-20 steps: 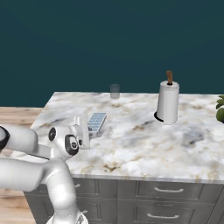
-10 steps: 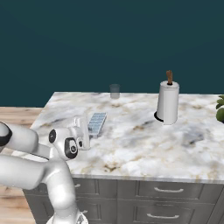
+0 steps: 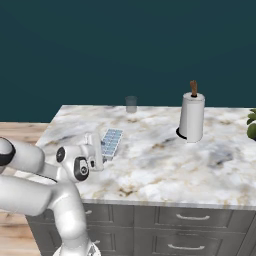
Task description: Open the freezer door, pick up the ice cube tray from the freezer, and place it on the dining counter.
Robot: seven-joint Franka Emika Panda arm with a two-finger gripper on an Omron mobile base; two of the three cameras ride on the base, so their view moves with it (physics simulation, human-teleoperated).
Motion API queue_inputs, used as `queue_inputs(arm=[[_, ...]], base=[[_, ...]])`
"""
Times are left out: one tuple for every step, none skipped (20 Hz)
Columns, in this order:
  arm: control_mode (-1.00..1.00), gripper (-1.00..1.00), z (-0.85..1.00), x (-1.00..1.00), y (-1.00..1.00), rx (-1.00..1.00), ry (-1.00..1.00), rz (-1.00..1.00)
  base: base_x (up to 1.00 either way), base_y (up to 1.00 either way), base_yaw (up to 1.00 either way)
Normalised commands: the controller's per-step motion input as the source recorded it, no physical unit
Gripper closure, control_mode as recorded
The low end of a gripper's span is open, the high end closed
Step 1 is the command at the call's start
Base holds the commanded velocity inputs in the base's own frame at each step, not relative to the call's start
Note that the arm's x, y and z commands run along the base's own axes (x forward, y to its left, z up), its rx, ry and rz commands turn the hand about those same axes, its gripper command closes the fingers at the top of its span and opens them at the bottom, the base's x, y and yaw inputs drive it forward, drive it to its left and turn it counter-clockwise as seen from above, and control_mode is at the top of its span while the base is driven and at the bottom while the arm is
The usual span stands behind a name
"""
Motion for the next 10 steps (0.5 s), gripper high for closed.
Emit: queue_inputs(arm=[[-1.0, -1.0, 0.41, 0.19, -0.06, 0.06, 0.18, 0.0], [-1.0, -1.0, 0.46, 0.11, -0.09, 0.08, 0.19, 0.0], [-1.0, -1.0, 0.53, 0.05, -0.08, 0.09, 0.21, 0.0], [-1.0, -1.0, 0.7, 0.0, -0.04, 0.09, 0.23, 0.0], [-1.0, -1.0, 0.82, 0.0, 0.0, 0.08, 0.25, 0.0], [-1.0, -1.0, 0.99, 0.0, 0.0, 0.07, 0.24, 0.0], [-1.0, -1.0, 1.0, 0.0, 0.0, 0.06, 0.24, 0.0], [-1.0, -1.0, 1.0, 0.0, 0.0, 0.05, 0.23, 0.0], [-1.0, -1.0, 1.0, -0.19, -0.05, 0.07, 0.23, 0.0], [-1.0, -1.0, 1.0, -0.17, -0.02, 0.07, 0.26, 0.0]], base=[[0.0, 0.0, 0.0], [0.0, 0.0, 0.0], [0.0, 0.0, 0.0], [0.0, 0.0, 0.0], [0.0, 0.0, 0.0], [0.0, 0.0, 0.0], [0.0, 0.0, 0.0], [0.0, 0.0, 0.0], [0.0, 0.0, 0.0], [0.0, 0.0, 0.0]])
